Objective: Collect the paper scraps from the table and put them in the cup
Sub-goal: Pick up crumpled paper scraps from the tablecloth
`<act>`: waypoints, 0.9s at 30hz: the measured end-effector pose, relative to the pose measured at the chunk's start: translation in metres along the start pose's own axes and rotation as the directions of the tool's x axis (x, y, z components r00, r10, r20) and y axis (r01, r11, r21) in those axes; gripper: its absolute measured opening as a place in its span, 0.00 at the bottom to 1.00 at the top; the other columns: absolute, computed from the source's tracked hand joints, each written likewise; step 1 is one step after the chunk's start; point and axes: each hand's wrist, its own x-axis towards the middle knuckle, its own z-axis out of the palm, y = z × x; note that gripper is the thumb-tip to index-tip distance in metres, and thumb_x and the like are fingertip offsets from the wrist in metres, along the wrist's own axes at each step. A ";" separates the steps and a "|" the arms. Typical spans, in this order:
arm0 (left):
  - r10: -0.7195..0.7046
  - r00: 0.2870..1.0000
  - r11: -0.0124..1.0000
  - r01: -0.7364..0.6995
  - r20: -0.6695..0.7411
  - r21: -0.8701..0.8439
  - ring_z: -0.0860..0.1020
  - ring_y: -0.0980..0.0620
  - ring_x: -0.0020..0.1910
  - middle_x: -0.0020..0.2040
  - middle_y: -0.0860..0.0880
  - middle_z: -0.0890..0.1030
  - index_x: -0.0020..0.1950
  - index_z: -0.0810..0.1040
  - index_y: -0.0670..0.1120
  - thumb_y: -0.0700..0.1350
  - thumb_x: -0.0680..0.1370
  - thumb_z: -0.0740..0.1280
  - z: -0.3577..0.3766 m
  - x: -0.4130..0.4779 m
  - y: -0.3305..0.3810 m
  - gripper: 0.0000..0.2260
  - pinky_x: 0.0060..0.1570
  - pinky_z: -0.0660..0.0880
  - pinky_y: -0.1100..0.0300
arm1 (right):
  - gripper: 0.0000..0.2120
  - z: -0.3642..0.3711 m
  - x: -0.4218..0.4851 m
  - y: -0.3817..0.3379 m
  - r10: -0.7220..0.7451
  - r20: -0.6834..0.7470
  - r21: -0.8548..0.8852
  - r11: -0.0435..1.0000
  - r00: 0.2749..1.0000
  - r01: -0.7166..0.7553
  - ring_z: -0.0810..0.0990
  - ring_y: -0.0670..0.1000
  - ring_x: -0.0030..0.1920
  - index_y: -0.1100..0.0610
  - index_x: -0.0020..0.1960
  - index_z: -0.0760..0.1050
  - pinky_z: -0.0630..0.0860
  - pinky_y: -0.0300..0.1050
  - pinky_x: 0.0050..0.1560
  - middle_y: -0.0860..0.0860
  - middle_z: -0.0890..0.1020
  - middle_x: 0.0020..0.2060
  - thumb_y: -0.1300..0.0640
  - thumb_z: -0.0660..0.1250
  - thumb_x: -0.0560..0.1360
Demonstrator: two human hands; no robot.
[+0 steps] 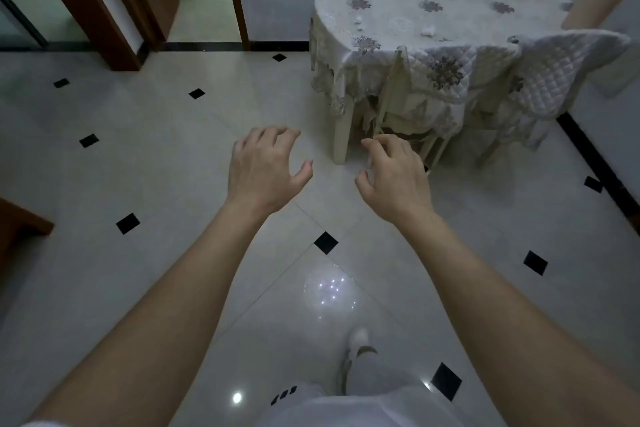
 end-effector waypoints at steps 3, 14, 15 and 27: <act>0.009 1.000 1.000 -0.009 -0.013 0.001 0.75 0.46 0.59 0.59 0.48 0.79 0.63 0.76 0.48 0.59 0.74 0.62 0.009 0.018 -0.005 0.23 0.54 0.71 0.48 | 0.21 0.009 0.018 0.007 0.007 -0.025 0.004 1.000 1.000 -0.007 0.73 0.57 0.61 0.58 0.64 0.74 0.71 0.54 0.59 0.55 0.77 0.59 0.54 0.65 0.73; 0.012 1.000 0.999 -0.012 -0.007 0.045 0.75 0.46 0.58 0.60 0.48 0.79 0.64 0.75 0.48 0.60 0.74 0.60 0.074 0.147 -0.011 0.24 0.53 0.71 0.49 | 0.22 0.059 0.149 0.072 -0.027 -0.018 0.017 0.999 0.999 0.027 0.73 0.57 0.63 0.58 0.65 0.73 0.71 0.55 0.61 0.56 0.77 0.61 0.54 0.66 0.73; 0.007 1.000 0.999 -0.008 0.008 0.050 0.75 0.46 0.58 0.60 0.48 0.79 0.64 0.75 0.49 0.60 0.74 0.60 0.080 0.164 -0.009 0.24 0.53 0.71 0.49 | 0.22 0.061 0.166 0.081 -0.025 -0.019 0.021 0.999 1.000 0.025 0.73 0.57 0.63 0.58 0.65 0.73 0.72 0.55 0.60 0.56 0.77 0.61 0.54 0.66 0.73; -0.018 0.999 0.997 0.015 0.045 0.069 0.75 0.47 0.57 0.59 0.50 0.79 0.63 0.75 0.50 0.61 0.74 0.60 0.145 0.319 0.003 0.23 0.53 0.72 0.50 | 0.16 0.085 0.319 0.171 -0.040 -0.072 0.026 0.999 0.997 0.042 0.75 0.58 0.57 0.58 0.56 0.76 0.73 0.53 0.54 0.56 0.78 0.55 0.56 0.68 0.69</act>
